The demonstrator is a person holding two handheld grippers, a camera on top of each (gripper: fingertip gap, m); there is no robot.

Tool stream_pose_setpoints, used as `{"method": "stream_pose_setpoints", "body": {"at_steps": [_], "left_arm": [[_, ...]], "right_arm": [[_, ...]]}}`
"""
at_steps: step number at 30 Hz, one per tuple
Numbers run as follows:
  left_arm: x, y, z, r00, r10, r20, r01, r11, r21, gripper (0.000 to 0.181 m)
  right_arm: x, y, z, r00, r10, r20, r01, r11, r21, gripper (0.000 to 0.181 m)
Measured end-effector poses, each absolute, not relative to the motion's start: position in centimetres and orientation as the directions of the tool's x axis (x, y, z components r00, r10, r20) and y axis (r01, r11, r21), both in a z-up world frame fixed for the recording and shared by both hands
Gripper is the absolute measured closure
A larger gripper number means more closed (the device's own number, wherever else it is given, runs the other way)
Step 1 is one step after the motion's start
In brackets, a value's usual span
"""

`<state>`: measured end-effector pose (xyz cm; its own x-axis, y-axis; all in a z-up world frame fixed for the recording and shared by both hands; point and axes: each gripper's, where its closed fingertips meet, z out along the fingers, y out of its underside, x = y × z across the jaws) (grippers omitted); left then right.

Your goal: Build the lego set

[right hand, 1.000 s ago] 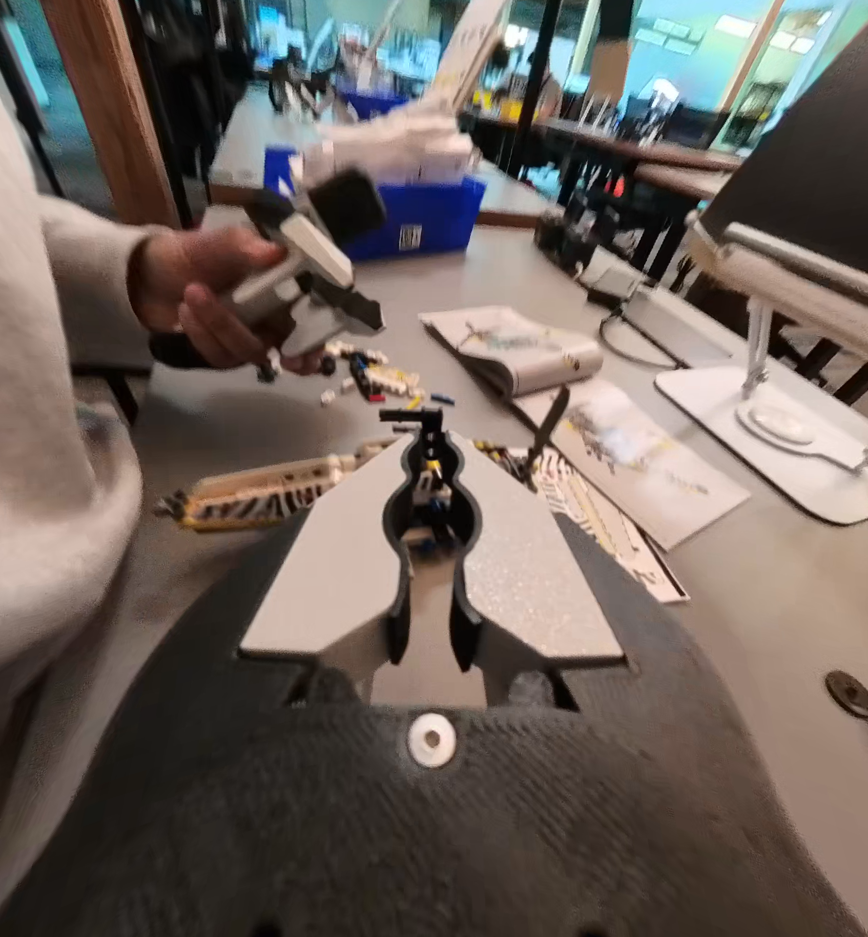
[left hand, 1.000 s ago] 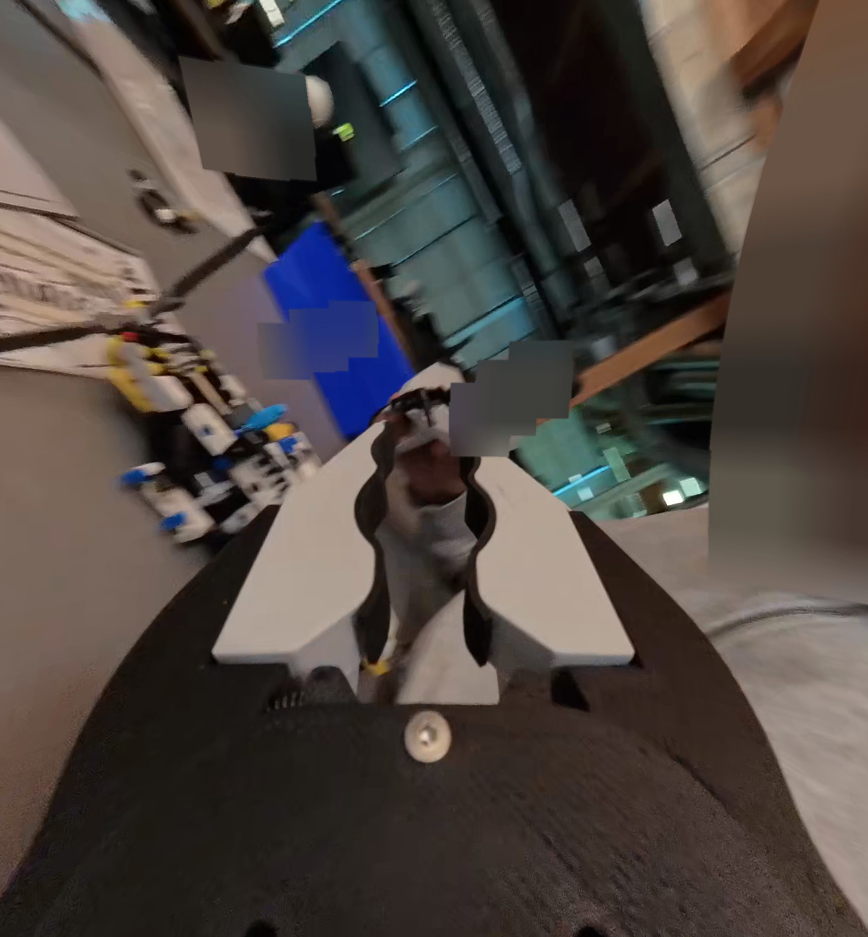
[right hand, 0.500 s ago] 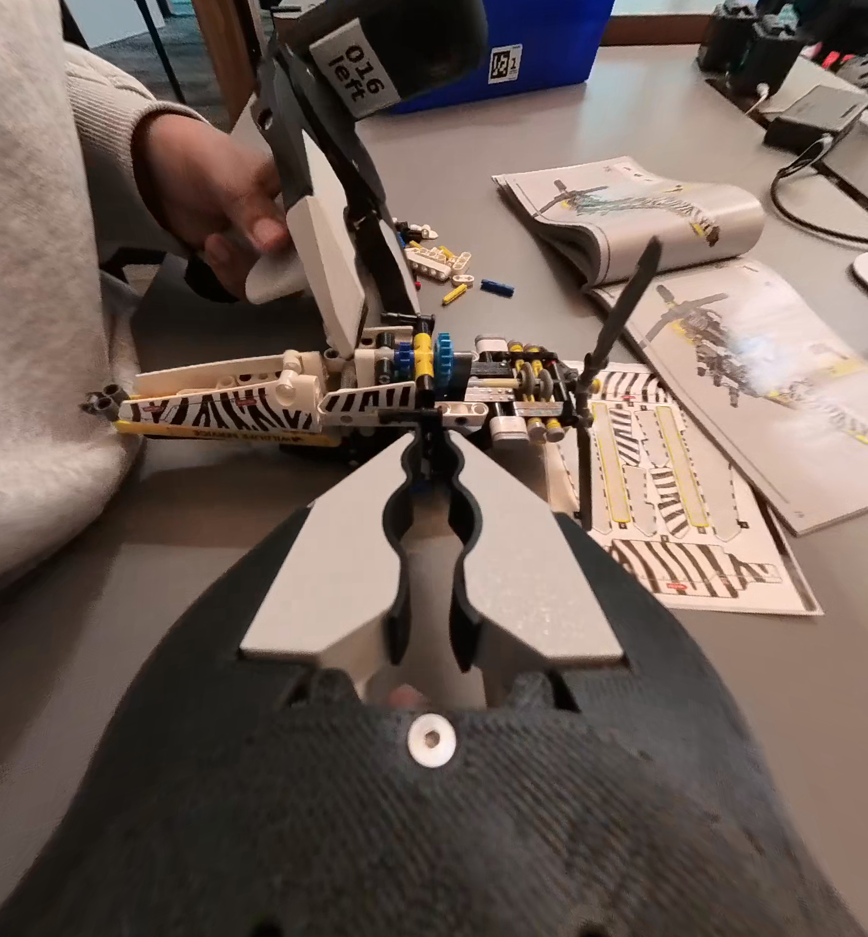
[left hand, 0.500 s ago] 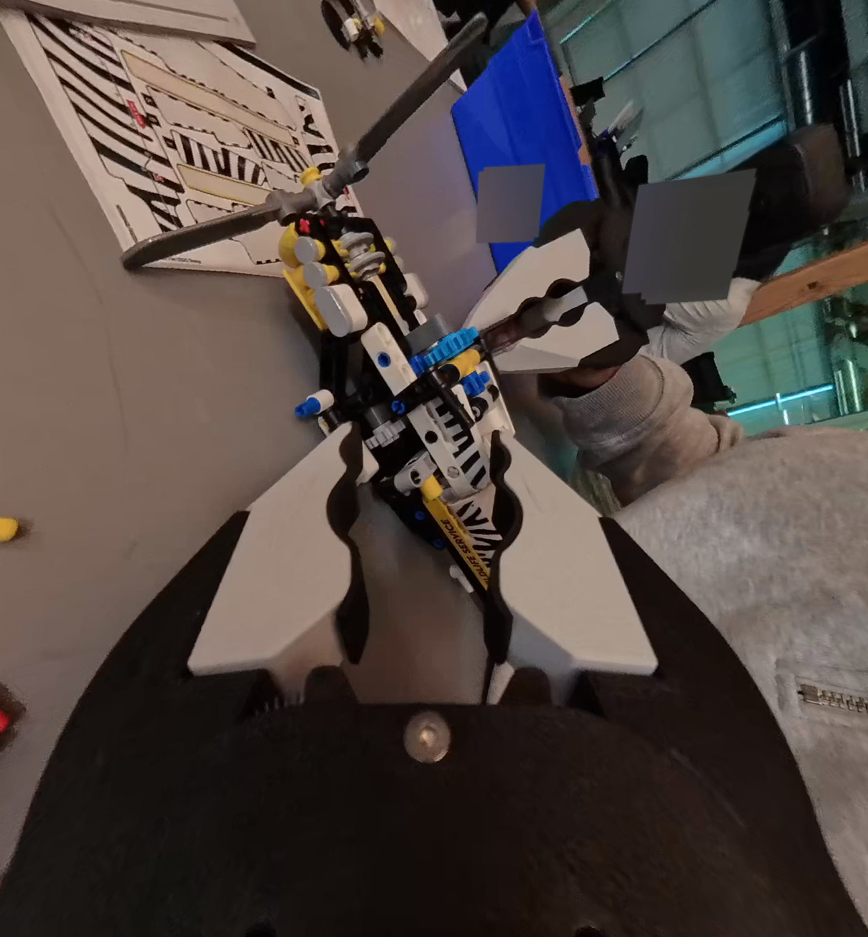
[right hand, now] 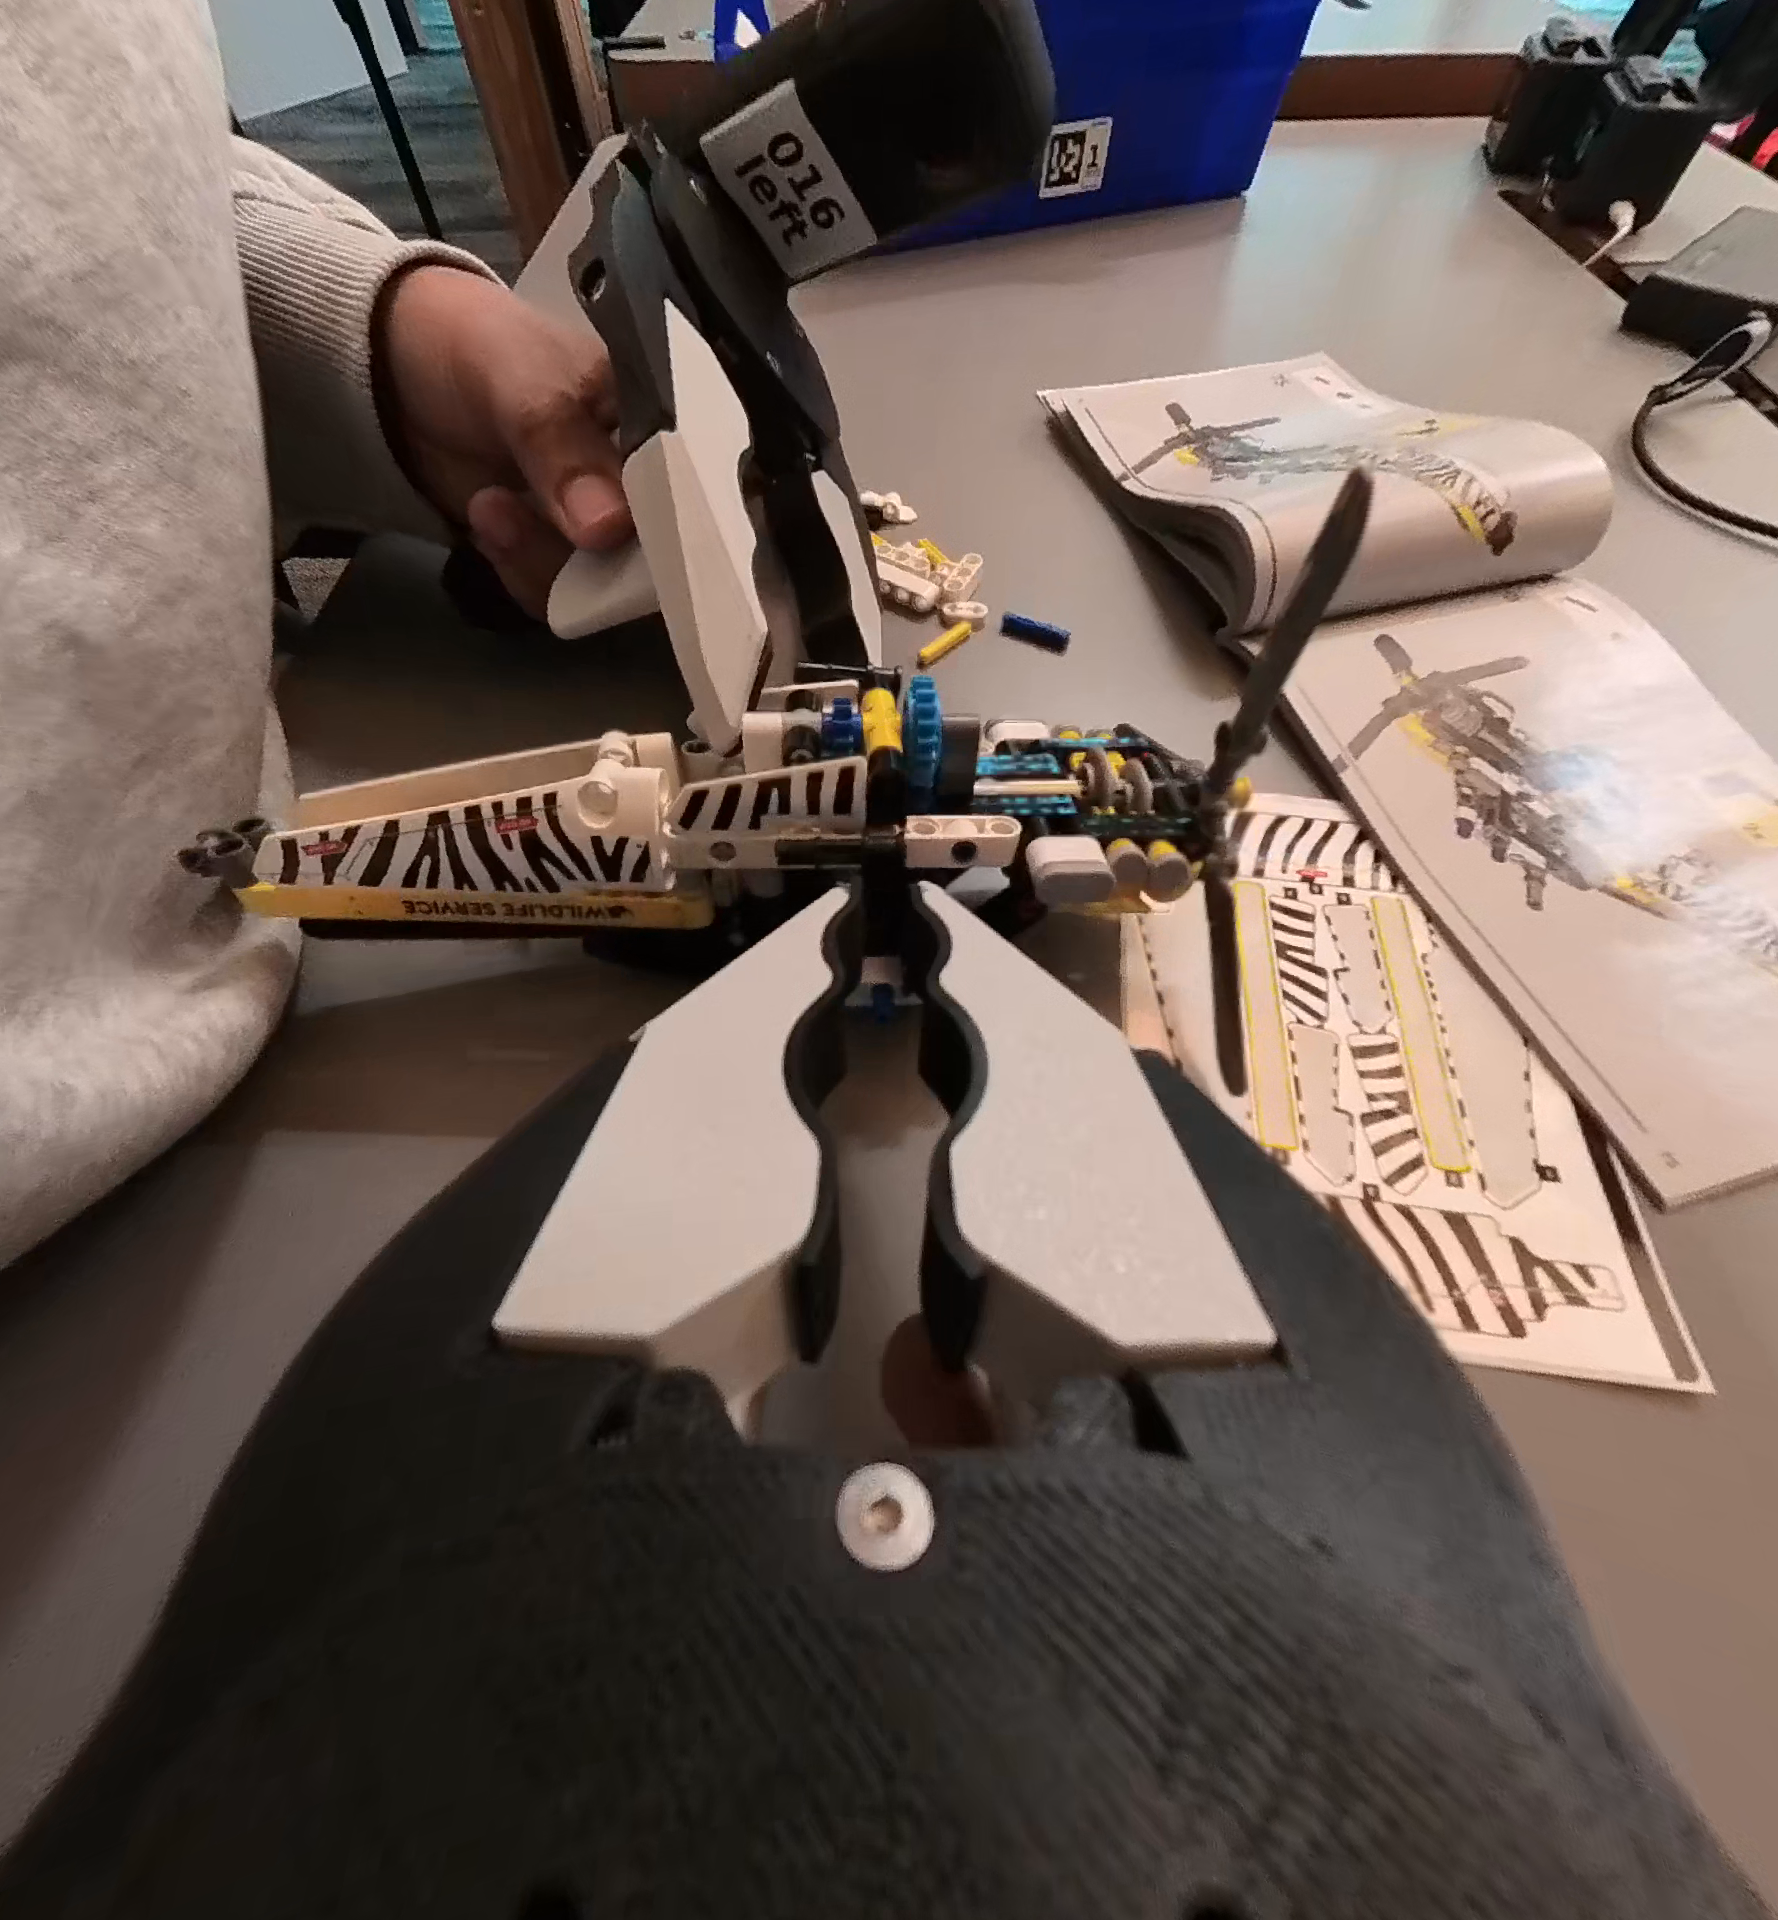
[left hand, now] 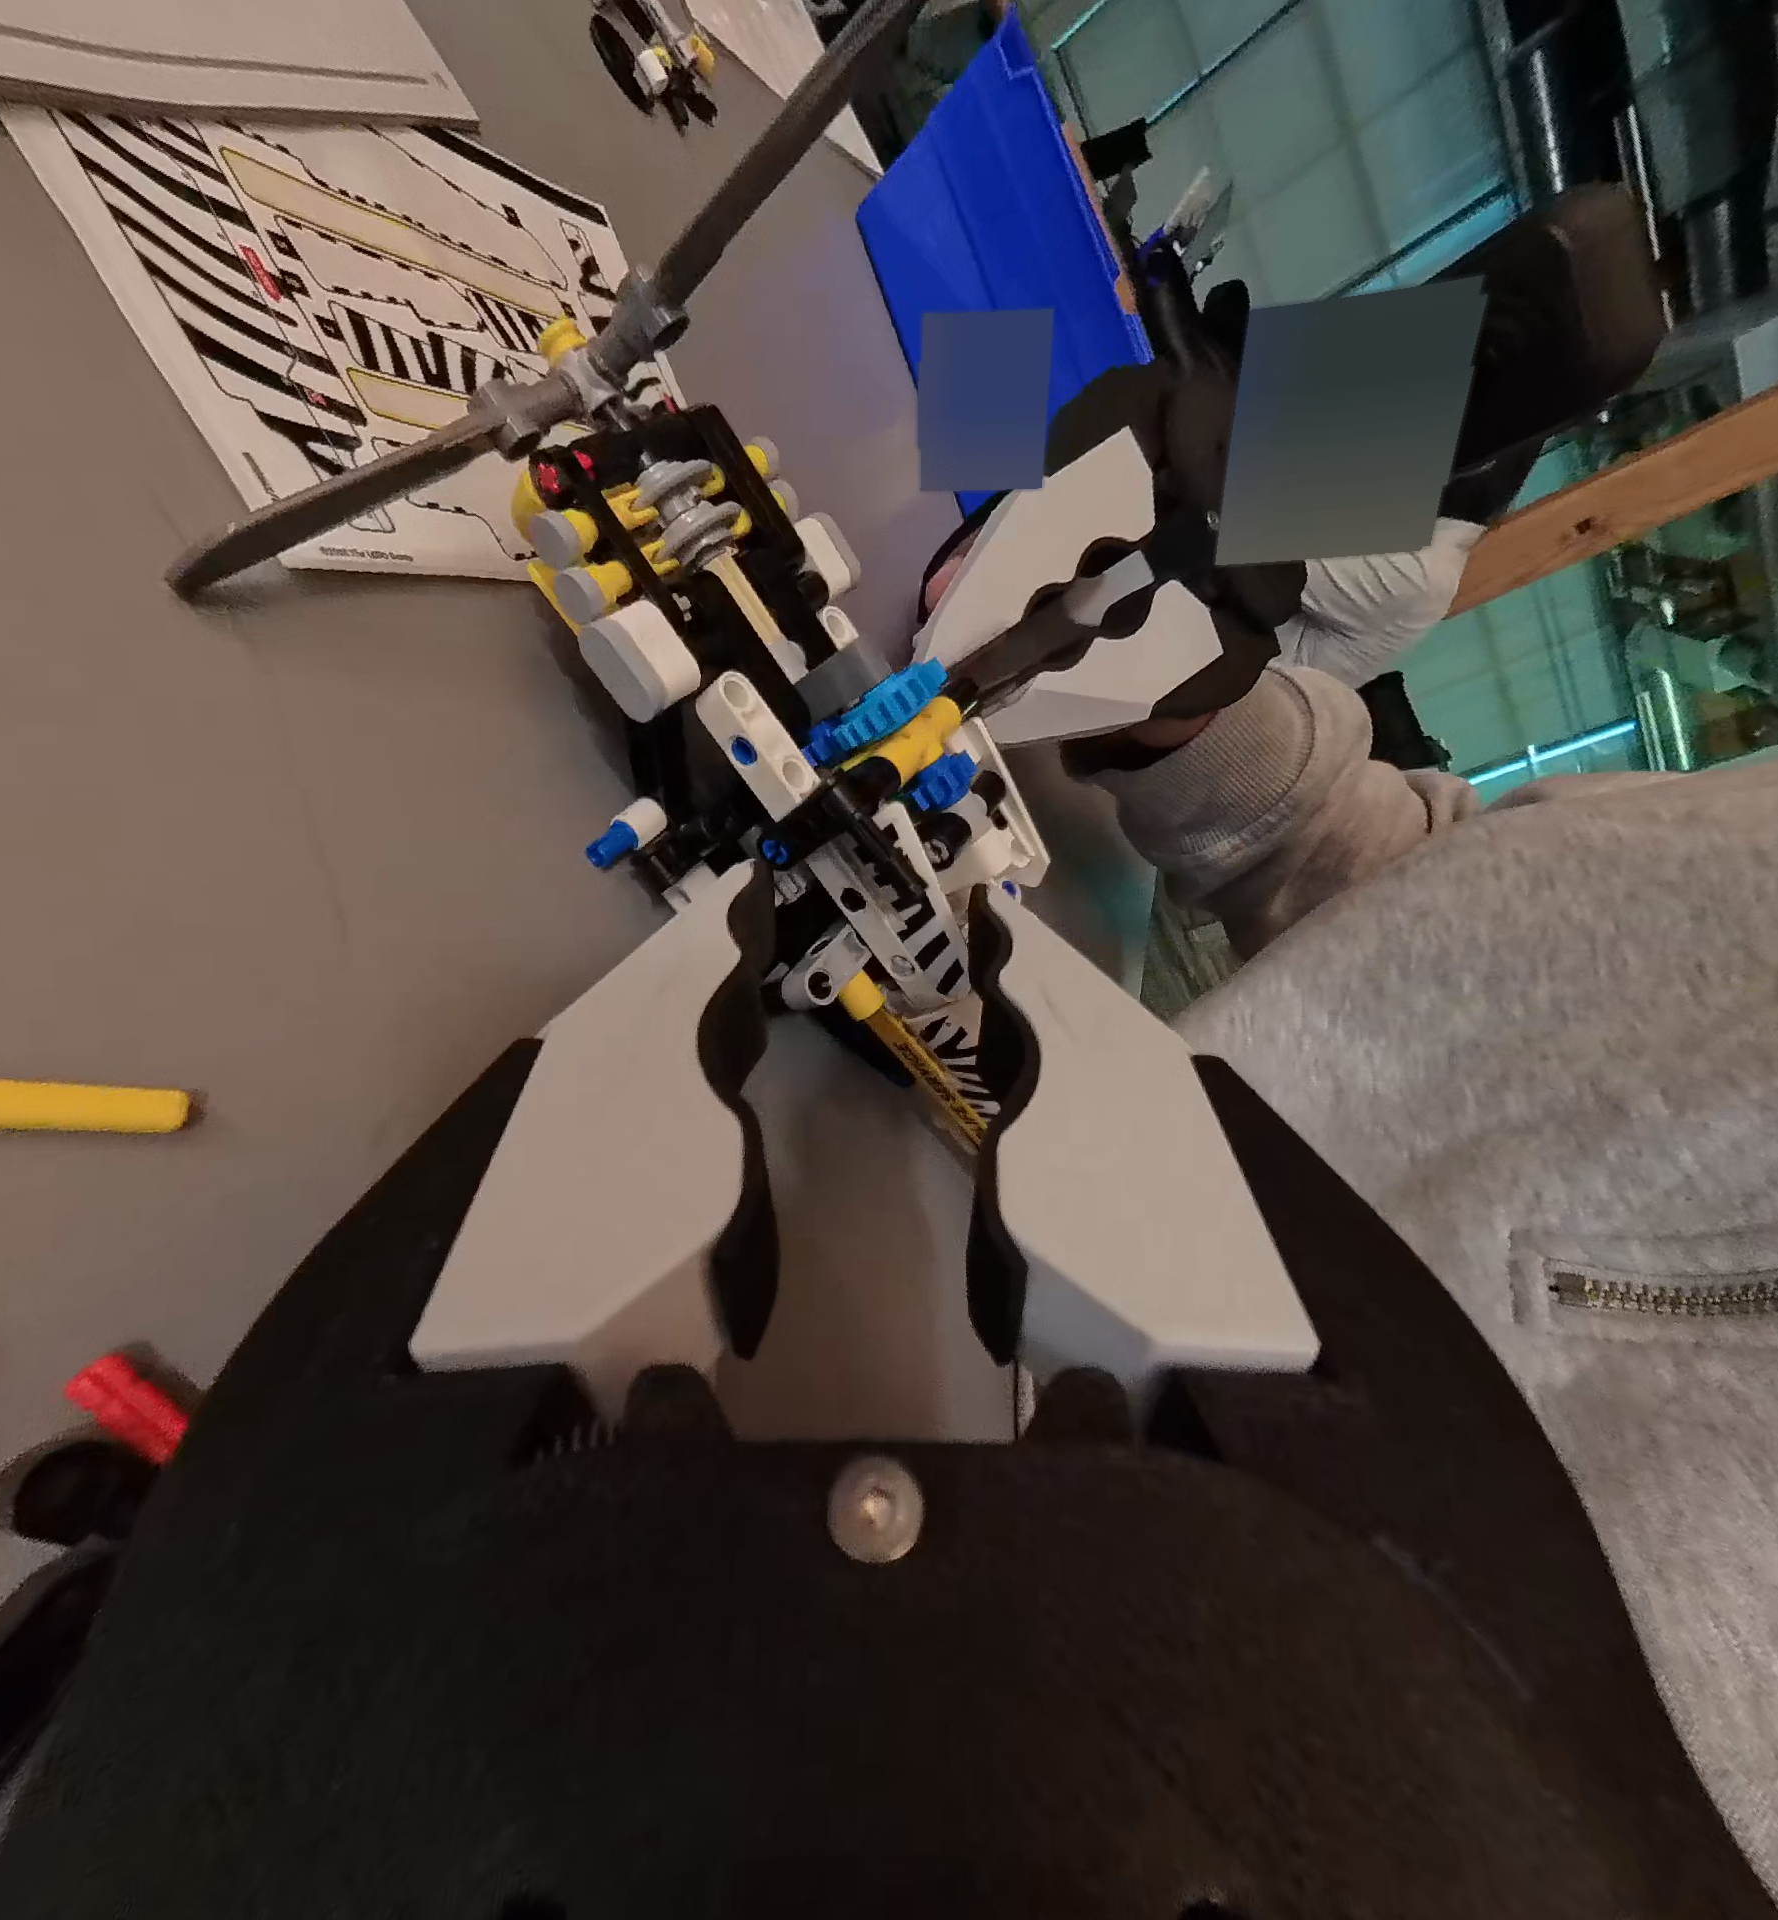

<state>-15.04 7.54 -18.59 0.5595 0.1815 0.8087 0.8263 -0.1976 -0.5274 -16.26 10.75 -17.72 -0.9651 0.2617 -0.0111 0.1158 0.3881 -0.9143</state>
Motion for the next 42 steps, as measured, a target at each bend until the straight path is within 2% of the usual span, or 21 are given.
{"method": "stream_pose_setpoints", "body": {"at_steps": [12,16,42], "left_arm": [[-15.37,7.44,-18.56,0.575,0.136,0.807,0.812,-0.218,-0.542,0.149],[-15.48,7.53,-18.26,0.563,0.109,0.819,0.818,-0.213,-0.534,0.158],[-15.61,7.84,-18.24,0.564,0.1,0.82,0.815,-0.225,-0.534,0.157]], "right_arm": [[-16.27,10.78,-17.23,-0.982,0.191,-0.003,0.074,0.369,-0.927,0.176],[-16.48,10.98,-16.82,-0.98,0.197,-0.027,0.095,0.34,-0.936,0.177],[-16.52,10.97,-16.71,-0.957,0.289,-0.005,0.105,0.33,-0.938,0.177]]}}
